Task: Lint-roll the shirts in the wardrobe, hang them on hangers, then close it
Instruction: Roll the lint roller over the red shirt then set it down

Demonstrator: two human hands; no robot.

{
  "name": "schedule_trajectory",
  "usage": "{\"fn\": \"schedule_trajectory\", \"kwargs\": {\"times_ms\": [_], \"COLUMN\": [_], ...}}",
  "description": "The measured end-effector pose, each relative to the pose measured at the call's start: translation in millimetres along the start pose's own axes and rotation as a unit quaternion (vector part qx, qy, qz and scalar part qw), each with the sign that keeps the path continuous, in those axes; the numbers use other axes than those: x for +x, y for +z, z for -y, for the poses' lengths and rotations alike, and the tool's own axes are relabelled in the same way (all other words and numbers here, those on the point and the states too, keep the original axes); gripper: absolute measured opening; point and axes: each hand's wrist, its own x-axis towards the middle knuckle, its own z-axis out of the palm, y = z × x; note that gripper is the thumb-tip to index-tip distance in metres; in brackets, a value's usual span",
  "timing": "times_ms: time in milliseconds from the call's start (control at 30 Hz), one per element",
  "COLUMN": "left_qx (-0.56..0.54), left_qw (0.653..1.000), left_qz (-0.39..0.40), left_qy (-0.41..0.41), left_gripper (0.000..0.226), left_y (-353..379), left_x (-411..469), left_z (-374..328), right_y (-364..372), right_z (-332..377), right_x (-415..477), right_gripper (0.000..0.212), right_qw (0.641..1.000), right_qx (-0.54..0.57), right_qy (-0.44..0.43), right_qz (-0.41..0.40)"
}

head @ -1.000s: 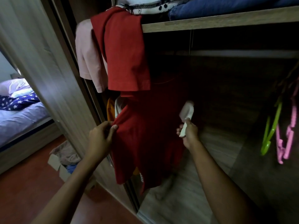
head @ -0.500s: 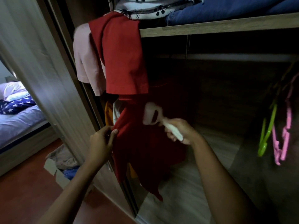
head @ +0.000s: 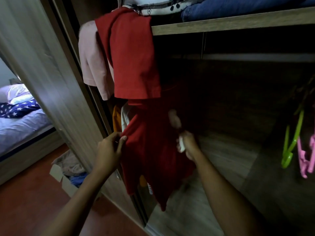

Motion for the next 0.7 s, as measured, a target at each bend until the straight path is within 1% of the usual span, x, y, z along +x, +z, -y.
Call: {"fn": "schedule_trajectory", "kwargs": {"times_ms": [67,133,167,200,233,300,367,400,467,533,567,600,633,667,700], "left_qx": [-0.007,-0.018,-0.021,-0.021,-0.020,-0.005,0.013,0.016,0.023,0.023,0.020,0.017,0.015,0.013,0.010], "left_qw": [1.000,1.000,1.000,1.000,1.000,1.000,1.000,1.000,0.999,0.999,0.999,0.999,0.999,0.999,0.999], "left_qz": [0.001,0.012,0.016,0.017,0.016,0.001,-0.019,-0.023,-0.026,-0.033,-0.036,-0.039,-0.038,-0.035,-0.032], "left_qy": [-0.003,-0.013,-0.016,-0.016,-0.016,-0.011,-0.004,-0.006,-0.012,-0.020,-0.022,-0.022,-0.024,-0.026,-0.030], "left_gripper": [0.015,0.016,0.018,0.020,0.021,0.016,0.013,0.014,0.017,0.017,0.016,0.015,0.015,0.015,0.014], "left_y": [0,-1,-2,-4,-6,-11,-16,-18,-20,-20,-20,-20,-19,-18,-17], "left_x": [0,-1,-2,-2,-3,-3,-1,0,1,2,3,3,3,3,3], "left_z": [0,1,3,3,3,3,5,6,8,8,7,7,7,7,6], "right_y": [11,14,13,12,11,6,-1,-5,-15,-27,-32,-34,-34,-29,-21], "right_z": [-28,-44,-48,-49,-48,-47,-43,-42,-39,-38,-38,-41,-46,-50,-57], "right_x": [-25,-43,-47,-48,-47,-35,-18,-6,20,45,53,60,64,60,54], "right_gripper": [0.022,0.030,0.034,0.037,0.038,0.036,0.031,0.028,0.023,0.021,0.021,0.021,0.021,0.021,0.020], "right_qw": [0.989,0.955,0.934,0.918,0.913,0.930,0.958,0.971,0.987,0.975,0.965,0.960,0.962,0.969,0.978], "right_qx": [-0.050,-0.123,-0.153,-0.170,-0.169,-0.119,-0.032,0.021,0.119,0.190,0.207,0.214,0.202,0.182,0.153], "right_qy": [0.032,0.061,0.075,0.087,0.095,0.106,0.109,0.103,0.084,0.079,0.078,0.078,0.077,0.076,0.080], "right_qz": [0.132,0.263,0.314,0.347,0.358,0.331,0.264,0.214,0.064,-0.086,-0.137,-0.160,-0.165,-0.151,-0.116]}}
